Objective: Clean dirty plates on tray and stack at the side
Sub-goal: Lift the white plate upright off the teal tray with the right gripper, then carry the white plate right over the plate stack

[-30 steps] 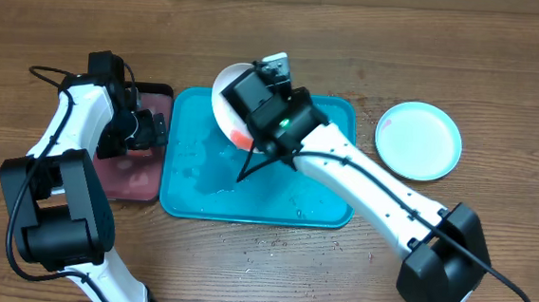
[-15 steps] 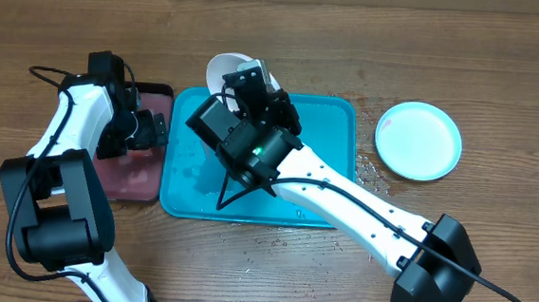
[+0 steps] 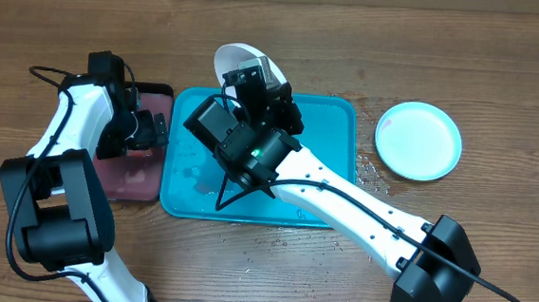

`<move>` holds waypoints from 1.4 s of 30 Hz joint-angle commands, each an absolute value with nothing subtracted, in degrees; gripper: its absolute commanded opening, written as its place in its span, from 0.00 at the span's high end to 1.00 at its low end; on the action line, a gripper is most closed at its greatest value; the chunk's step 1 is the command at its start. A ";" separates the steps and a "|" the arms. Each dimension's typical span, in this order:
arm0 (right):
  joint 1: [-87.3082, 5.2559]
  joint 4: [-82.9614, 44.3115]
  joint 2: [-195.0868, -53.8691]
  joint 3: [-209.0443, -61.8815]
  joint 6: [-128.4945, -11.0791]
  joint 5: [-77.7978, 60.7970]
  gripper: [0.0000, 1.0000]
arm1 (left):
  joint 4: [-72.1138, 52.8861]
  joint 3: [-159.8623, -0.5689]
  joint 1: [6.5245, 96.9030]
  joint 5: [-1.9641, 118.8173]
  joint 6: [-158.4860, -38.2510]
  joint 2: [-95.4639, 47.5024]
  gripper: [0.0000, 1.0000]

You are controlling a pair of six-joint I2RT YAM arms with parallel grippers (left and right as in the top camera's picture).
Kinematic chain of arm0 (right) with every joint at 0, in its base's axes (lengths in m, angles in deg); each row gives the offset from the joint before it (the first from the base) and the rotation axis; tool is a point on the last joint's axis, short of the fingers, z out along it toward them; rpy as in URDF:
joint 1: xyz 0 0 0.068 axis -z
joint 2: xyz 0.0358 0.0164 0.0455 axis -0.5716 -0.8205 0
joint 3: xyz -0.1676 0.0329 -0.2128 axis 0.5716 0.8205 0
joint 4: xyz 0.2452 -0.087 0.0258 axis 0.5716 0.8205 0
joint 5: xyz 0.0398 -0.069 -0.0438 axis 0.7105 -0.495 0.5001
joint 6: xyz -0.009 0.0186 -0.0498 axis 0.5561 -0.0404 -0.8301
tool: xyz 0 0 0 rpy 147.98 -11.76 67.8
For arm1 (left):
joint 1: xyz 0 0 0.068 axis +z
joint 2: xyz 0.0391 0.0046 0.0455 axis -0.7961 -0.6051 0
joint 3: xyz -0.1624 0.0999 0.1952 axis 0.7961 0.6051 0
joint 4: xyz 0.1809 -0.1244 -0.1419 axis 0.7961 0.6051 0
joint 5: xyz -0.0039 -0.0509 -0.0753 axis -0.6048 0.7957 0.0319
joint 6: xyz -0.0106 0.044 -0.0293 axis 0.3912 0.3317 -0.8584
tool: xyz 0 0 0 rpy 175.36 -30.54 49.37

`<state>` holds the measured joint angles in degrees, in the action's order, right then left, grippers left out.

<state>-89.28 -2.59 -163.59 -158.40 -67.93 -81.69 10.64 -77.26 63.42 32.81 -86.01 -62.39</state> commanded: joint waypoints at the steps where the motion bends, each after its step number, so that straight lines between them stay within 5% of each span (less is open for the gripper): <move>1: -89.56 -3.27 -162.19 -160.08 -67.73 -85.54 0.96 | 10.83 -78.18 63.20 36.42 -86.53 -60.97 0.02; 21: -89.17 -5.17 -162.19 -160.08 -67.56 -86.08 0.96 | 10.86 -78.18 63.20 36.42 -86.53 -60.97 0.02; 29: -79.02 -2.51 -162.19 -160.08 -58.36 -49.34 0.96 | 11.64 -78.18 63.20 36.39 -86.53 -60.97 0.02; 35: -58.94 2.35 -162.19 -160.06 -54.22 -19.59 0.96 | 11.64 -78.18 63.20 36.39 -86.53 -60.97 0.02; 42: -39.73 9.01 -162.19 -158.73 -54.29 -7.05 0.96 | 11.62 -78.18 63.20 36.37 -86.51 -60.97 0.02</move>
<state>-45.95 7.26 -163.59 -158.45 -55.43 -17.84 11.29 -77.31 63.42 33.20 -86.01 -62.39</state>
